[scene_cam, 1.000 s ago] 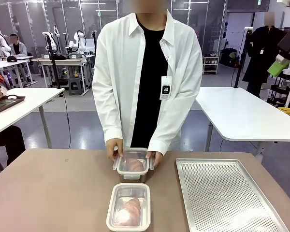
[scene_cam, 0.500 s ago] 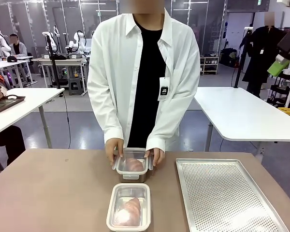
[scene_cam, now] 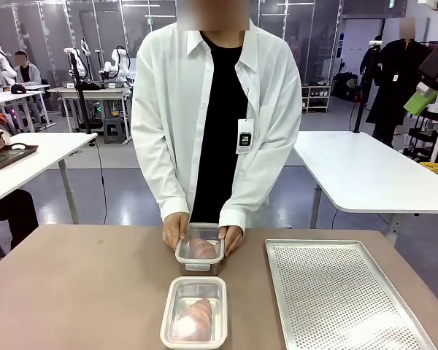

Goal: Place the bread into the airtight container.
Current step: Pick up a Butter Roll and place it into an empty Airtight Container.

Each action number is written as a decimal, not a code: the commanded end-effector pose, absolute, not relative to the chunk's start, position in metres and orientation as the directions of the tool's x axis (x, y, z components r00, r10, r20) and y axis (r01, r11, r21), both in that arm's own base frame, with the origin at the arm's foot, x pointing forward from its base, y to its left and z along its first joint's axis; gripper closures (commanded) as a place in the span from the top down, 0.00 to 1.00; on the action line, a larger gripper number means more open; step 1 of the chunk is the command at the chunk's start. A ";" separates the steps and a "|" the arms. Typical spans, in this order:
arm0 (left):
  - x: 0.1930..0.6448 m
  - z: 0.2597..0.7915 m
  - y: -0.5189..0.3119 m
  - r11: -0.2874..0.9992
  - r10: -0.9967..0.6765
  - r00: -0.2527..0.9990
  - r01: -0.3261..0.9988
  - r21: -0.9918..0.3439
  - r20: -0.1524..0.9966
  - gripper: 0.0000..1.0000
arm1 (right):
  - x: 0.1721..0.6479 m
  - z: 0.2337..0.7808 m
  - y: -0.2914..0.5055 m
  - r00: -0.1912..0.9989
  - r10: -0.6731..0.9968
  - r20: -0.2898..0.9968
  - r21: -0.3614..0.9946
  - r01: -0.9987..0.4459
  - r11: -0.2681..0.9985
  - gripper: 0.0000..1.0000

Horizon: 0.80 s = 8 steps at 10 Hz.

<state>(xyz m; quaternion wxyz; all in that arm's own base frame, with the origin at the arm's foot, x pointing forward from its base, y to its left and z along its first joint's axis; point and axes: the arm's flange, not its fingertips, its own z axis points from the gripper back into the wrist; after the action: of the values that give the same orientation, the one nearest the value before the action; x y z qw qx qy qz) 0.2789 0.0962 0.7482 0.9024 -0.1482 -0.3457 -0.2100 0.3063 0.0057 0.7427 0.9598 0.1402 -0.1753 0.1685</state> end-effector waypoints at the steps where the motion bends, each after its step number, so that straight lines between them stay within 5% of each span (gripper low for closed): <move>1: 0.278 0.750 0.096 0.860 -0.285 0.664 0.496 -0.122 0.691 1.00 | 0.307 0.744 0.005 0.874 0.288 0.393 0.215 -0.391 0.895 1.00; 8: 0.278 0.750 0.096 0.860 -0.285 0.664 0.496 -0.122 0.691 1.00 | 0.305 0.743 -0.062 0.886 0.273 0.376 0.140 -0.346 0.928 1.00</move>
<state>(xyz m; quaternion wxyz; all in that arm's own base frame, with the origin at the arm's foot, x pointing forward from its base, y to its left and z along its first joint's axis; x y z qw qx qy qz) 0.2789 0.0963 0.7482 0.9024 -0.1483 -0.3458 -0.2099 0.3063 -0.0378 0.7398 0.9658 0.0979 -0.1788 0.1602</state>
